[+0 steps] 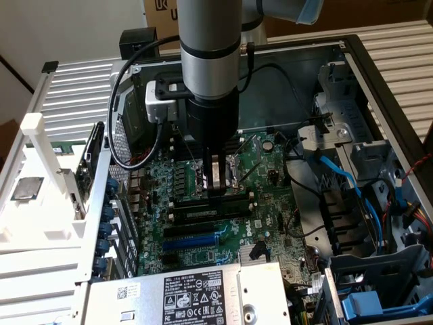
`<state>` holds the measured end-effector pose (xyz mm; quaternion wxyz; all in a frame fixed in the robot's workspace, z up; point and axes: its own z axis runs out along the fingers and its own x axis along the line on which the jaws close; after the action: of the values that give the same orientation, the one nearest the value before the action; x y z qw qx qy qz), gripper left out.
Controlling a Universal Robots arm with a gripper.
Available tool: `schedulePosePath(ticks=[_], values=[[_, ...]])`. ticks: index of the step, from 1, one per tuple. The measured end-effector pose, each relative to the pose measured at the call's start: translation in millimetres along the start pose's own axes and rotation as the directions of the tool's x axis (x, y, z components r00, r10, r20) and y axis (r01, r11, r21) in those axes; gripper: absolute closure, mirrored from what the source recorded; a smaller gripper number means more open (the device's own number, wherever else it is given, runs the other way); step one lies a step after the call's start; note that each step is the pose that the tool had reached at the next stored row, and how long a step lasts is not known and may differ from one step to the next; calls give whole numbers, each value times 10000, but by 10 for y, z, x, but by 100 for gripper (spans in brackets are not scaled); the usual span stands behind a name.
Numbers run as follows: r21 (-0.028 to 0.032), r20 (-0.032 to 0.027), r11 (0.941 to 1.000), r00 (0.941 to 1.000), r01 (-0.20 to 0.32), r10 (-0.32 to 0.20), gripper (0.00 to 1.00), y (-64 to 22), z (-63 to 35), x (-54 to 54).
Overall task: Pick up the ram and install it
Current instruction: 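Press down the ram until it locks into place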
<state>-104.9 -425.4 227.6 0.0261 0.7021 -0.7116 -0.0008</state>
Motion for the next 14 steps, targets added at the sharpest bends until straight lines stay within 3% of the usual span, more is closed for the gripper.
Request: schedulePosePath(ticks=[14], values=[[-1,-1,10000,10000,1,-1,90,43,13,6]])
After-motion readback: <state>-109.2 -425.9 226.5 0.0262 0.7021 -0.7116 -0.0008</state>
